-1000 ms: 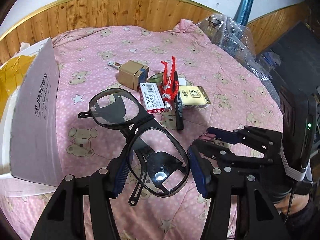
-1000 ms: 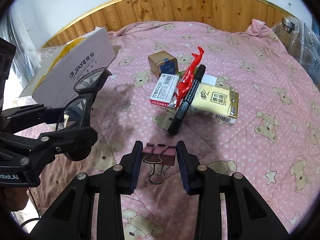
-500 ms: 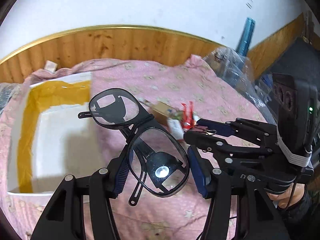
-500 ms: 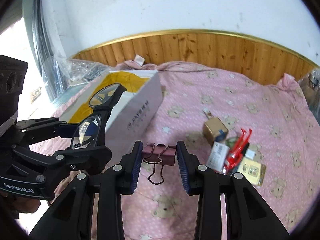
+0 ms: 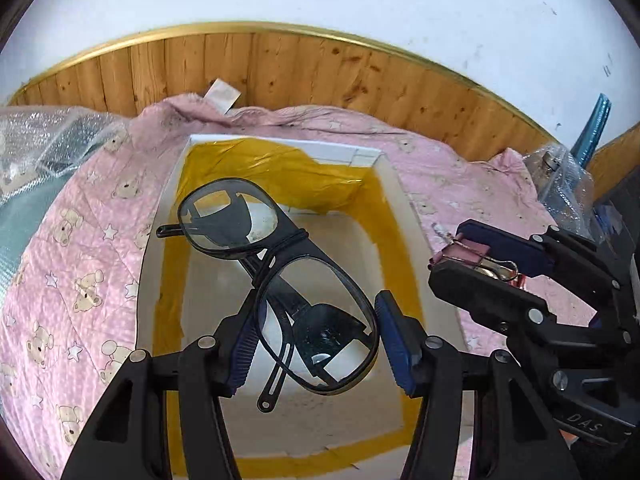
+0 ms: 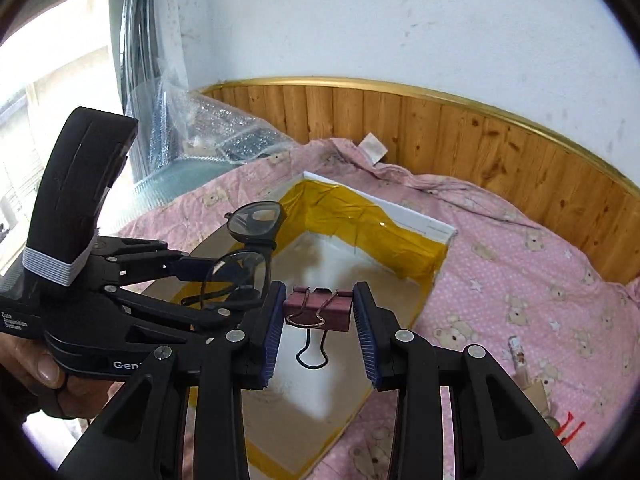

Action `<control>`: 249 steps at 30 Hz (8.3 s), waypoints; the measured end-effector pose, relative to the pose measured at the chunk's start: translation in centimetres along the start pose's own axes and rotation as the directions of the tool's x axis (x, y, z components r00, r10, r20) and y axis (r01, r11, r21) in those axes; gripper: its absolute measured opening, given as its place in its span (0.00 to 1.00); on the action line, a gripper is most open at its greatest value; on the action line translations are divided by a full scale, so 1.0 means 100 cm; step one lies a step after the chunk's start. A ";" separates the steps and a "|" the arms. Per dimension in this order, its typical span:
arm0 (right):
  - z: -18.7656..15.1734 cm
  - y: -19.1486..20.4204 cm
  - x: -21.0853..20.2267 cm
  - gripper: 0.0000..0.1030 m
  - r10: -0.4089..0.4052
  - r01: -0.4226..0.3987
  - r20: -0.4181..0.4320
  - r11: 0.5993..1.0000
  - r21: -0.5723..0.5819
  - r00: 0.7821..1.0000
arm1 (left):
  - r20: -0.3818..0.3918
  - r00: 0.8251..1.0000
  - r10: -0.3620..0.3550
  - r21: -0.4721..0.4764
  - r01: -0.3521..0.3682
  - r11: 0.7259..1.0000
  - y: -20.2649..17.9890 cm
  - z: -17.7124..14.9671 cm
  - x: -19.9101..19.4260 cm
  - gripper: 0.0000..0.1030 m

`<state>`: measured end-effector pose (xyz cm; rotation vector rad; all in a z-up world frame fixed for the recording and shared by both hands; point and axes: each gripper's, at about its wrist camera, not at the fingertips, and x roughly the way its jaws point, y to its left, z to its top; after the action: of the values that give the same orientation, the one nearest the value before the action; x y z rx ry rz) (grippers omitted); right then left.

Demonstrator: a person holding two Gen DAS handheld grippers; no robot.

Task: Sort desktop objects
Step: 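Carry the glasses and binder clip into the white box and release both, then return both grippers from the box to the item cluster, then grasp the gold tissue pack with the right gripper while the left grasps the staples box, then carry the tissue pack and staples box into the white box and release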

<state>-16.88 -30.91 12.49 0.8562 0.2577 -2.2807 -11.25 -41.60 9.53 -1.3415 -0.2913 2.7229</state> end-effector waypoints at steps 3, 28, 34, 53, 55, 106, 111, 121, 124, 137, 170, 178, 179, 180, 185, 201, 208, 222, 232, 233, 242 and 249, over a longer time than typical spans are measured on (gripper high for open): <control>0.004 -0.001 0.028 0.36 0.010 -0.010 -0.030 1.000 0.006 0.999 | -0.041 0.999 -0.012 -0.029 0.011 1.000 0.017 0.005 0.024 0.56; -0.047 -0.025 -0.039 0.61 0.063 -0.060 -0.013 0.988 0.144 0.998 | -0.020 0.998 -0.055 0.074 0.056 0.996 -0.039 -0.032 -0.026 0.62; -0.072 -0.030 -0.065 0.61 0.060 -0.058 -0.008 0.984 0.167 0.998 | -0.011 0.999 -0.031 0.122 0.032 0.992 -0.071 -0.057 -0.034 0.62; -0.167 -0.079 -0.133 0.61 -0.013 0.016 -0.012 0.952 0.304 1.000 | -0.033 0.997 -0.072 0.241 0.078 0.968 -0.166 -0.101 -0.038 0.62; -0.181 -0.089 -0.139 0.61 -0.023 0.028 -0.018 0.942 0.333 1.000 | -0.045 0.995 -0.091 0.248 0.100 0.964 -0.178 -0.103 -0.034 0.62; -0.244 -0.249 -0.091 0.62 -0.281 0.357 -0.242 0.854 0.378 0.929 | -0.174 0.976 -0.131 0.199 0.165 0.966 -0.277 -0.083 0.187 0.64; -0.252 -0.272 -0.104 0.62 -0.372 0.463 -0.286 0.788 0.406 0.883 | -0.119 0.992 -0.048 0.154 0.067 0.986 -0.259 -0.078 0.169 0.68; -0.241 -0.252 -0.086 0.67 -0.307 0.384 -0.242 0.827 0.410 0.920 | -0.171 0.980 -0.101 0.263 0.144 0.954 -0.277 -0.091 0.180 0.67; -0.240 -0.251 -0.089 0.67 -0.297 0.367 -0.225 0.826 0.427 0.928 | -0.152 0.987 -0.050 0.279 0.091 0.956 -0.275 -0.089 0.182 0.66; -0.243 -0.244 -0.074 0.77 -0.293 0.385 -0.276 0.835 0.393 0.916 | -0.143 0.985 -0.098 0.227 0.128 0.965 -0.245 -0.083 0.175 0.61; -0.263 -0.230 -0.104 0.76 -0.314 0.408 -0.272 0.803 0.435 0.909 | -0.198 0.955 -0.222 0.175 0.257 0.950 -0.223 -0.108 0.130 0.51; -0.266 -0.229 -0.107 0.76 -0.300 0.392 -0.263 0.798 0.457 0.917 | -0.176 0.966 -0.189 0.151 0.216 0.965 -0.213 -0.111 0.144 0.56; -0.266 -0.229 -0.107 0.76 -0.301 0.392 -0.262 0.799 0.455 0.917 | -0.177 0.967 -0.184 0.155 0.212 0.965 -0.215 -0.110 0.143 0.56; -0.266 -0.229 -0.107 0.76 -0.301 0.393 -0.263 0.799 0.455 0.917 | -0.176 0.966 -0.189 0.155 0.216 0.964 -0.216 -0.109 0.141 0.56; -0.269 -0.234 -0.106 0.76 -0.292 0.386 -0.262 0.792 0.472 0.920 | -0.181 0.972 -0.149 0.208 0.186 0.960 -0.228 -0.106 0.151 0.56; -0.262 -0.223 -0.115 0.76 -0.281 0.360 -0.231 0.807 0.468 0.931 | -0.100 0.990 -0.099 0.243 0.121 0.963 -0.228 -0.103 0.129 0.38; -0.256 -0.206 -0.114 0.76 -0.285 0.362 -0.234 0.826 0.432 0.930 | -0.095 0.989 -0.113 0.246 0.133 0.960 -0.229 -0.106 0.117 0.38; -0.247 -0.187 -0.128 0.76 -0.302 0.371 -0.224 0.834 0.408 0.926 | -0.068 0.986 -0.152 0.252 0.164 0.954 -0.232 -0.110 0.086 0.38; -0.222 -0.166 -0.139 0.76 -0.310 0.358 -0.184 0.852 0.381 0.933 | -0.012 0.983 -0.185 0.244 0.182 0.952 -0.225 -0.100 0.049 0.38; -0.218 -0.164 -0.140 0.76 -0.309 0.356 -0.181 0.855 0.377 0.934 | -0.006 0.982 -0.188 0.242 0.184 0.953 -0.224 -0.099 0.046 0.38; -0.188 -0.145 -0.146 0.76 -0.310 0.340 -0.141 0.871 0.354 0.940 | 0.036 0.976 -0.214 0.224 0.201 0.954 -0.207 -0.085 0.016 0.38; -0.151 -0.122 -0.144 0.76 -0.302 0.315 -0.090 0.898 0.308 0.949 | 0.100 0.972 -0.210 0.210 0.186 0.960 -0.186 -0.070 -0.011 0.38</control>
<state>-9.25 -8.16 9.56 1.0909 0.0399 -2.6524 -5.10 -22.73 10.12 -1.0376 -0.1478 2.5896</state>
